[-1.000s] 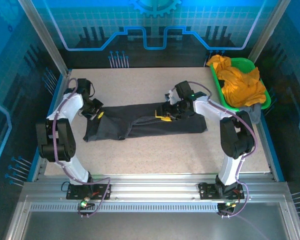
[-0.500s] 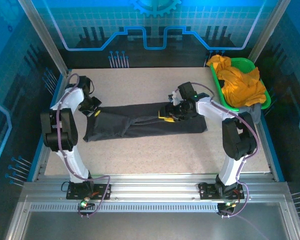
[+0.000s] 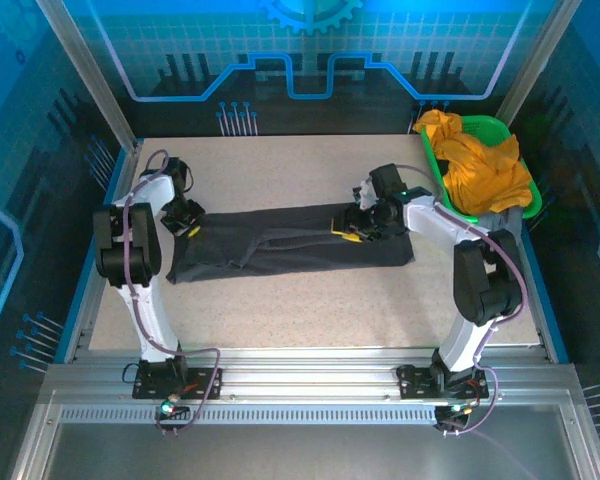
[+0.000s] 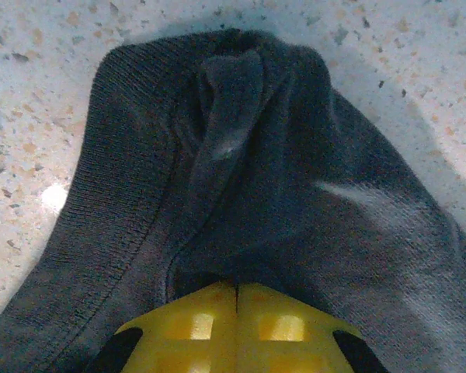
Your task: Fold and stack the t-shirts
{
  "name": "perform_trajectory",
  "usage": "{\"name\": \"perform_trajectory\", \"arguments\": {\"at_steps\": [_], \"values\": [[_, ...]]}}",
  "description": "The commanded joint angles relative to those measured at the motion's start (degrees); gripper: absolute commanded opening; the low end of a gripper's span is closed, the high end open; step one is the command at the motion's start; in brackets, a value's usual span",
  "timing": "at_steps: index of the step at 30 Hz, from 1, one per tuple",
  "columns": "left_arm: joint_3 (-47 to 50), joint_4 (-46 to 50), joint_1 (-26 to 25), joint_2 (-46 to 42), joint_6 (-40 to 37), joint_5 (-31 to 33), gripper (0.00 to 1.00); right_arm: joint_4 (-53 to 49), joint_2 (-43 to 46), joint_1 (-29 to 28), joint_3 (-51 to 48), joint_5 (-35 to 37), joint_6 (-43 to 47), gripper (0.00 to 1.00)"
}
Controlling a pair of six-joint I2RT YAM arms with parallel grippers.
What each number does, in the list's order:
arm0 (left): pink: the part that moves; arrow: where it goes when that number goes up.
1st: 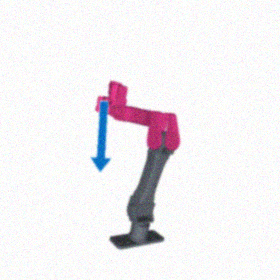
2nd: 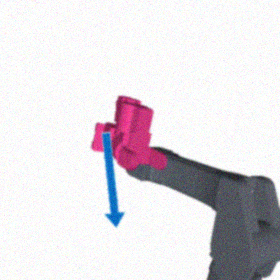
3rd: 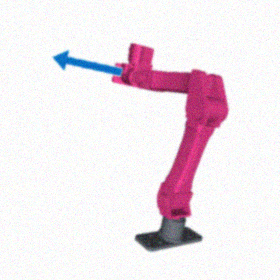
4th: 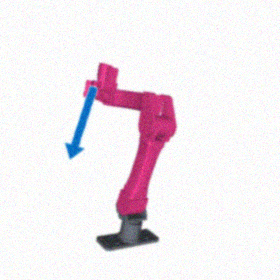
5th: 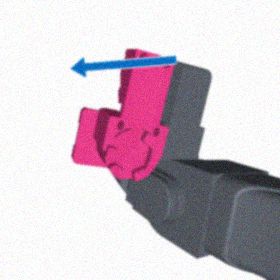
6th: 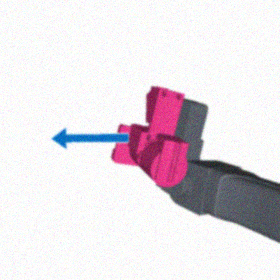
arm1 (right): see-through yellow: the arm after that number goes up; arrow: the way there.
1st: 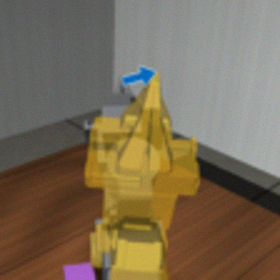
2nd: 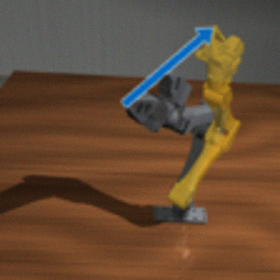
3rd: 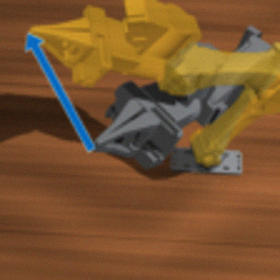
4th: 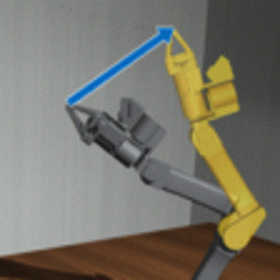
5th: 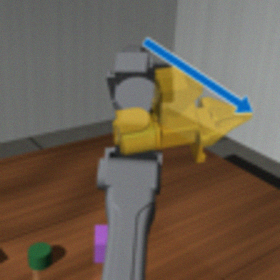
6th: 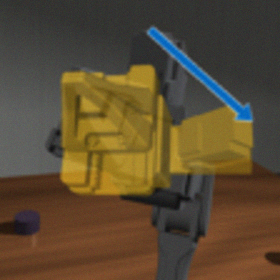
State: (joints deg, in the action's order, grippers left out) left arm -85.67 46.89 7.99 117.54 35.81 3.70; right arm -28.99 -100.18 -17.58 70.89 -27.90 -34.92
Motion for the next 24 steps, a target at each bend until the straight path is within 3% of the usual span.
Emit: {"name": "perform_trajectory", "arguments": {"at_steps": [1,4,7,12,17,24], "values": [[-0.56,0.46,0.51,-0.54,-1.62,4.93,0.22,-2.62,0.88,3.1,0.96,2.93,0.17,0.41],[1.25,0.49,-0.03,-5.22,-1.24,8.5,0.34,-6.45,-1.37,5.75,4.08,5.37,1.69,0.36],[5.52,-0.42,-1.6,-12.66,1.61,11.21,0.37,-9.06,-4.17,8.62,7.08,7.52,3.16,0.33],[12.11,-3.13,-6.85,-18.96,11.36,4.52,0.33,-13.72,-10.66,11.67,14.21,12.5,4.94,0.25],[10.47,-4.34,-10.77,-12.31,17.54,-2.05,0.26,-18.62,-18.56,11.78,22.08,17.55,7.43,0.21],[3.54,-3.04,-10.89,0.42,19.58,-6.0,0.22,-28.71,-26.79,11.0,28.07,26.53,9.29,0.21]]}}
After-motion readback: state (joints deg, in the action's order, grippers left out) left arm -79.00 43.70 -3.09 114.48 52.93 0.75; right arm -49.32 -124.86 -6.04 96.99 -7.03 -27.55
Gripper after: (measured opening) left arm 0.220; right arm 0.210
